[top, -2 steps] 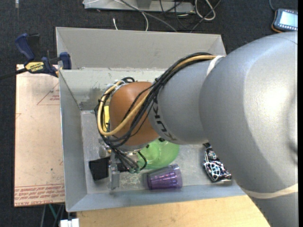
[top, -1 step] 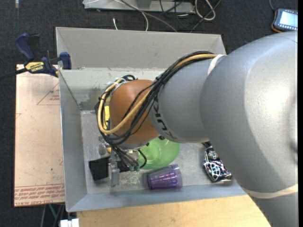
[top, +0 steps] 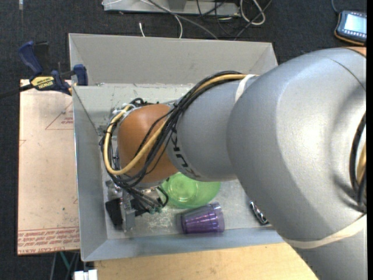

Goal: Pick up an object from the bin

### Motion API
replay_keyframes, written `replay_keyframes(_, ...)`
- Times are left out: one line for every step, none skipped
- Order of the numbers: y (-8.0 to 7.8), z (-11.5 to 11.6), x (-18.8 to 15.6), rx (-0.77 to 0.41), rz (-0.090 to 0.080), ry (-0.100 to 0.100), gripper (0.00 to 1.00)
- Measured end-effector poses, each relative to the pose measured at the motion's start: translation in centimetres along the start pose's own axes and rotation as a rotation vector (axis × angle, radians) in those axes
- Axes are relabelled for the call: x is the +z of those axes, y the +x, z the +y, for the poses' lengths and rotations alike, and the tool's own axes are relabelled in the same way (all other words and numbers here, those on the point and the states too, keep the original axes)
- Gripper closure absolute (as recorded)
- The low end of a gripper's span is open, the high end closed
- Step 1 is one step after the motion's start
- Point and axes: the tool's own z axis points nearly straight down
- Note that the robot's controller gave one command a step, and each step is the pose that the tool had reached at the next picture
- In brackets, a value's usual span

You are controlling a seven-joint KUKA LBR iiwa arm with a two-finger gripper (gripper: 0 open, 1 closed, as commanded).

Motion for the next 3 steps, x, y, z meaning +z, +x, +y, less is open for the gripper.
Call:
replay_keyframes(0.0,0.0,0.0,0.000,0.000,0.000,1.00)
replay_keyframes(-1.0,-0.1,-0.1,-0.293,-0.007,-0.003,1.00)
replay_keyframes(-0.7,0.0,-10.3,-0.100,0.002,-0.002,1.00)
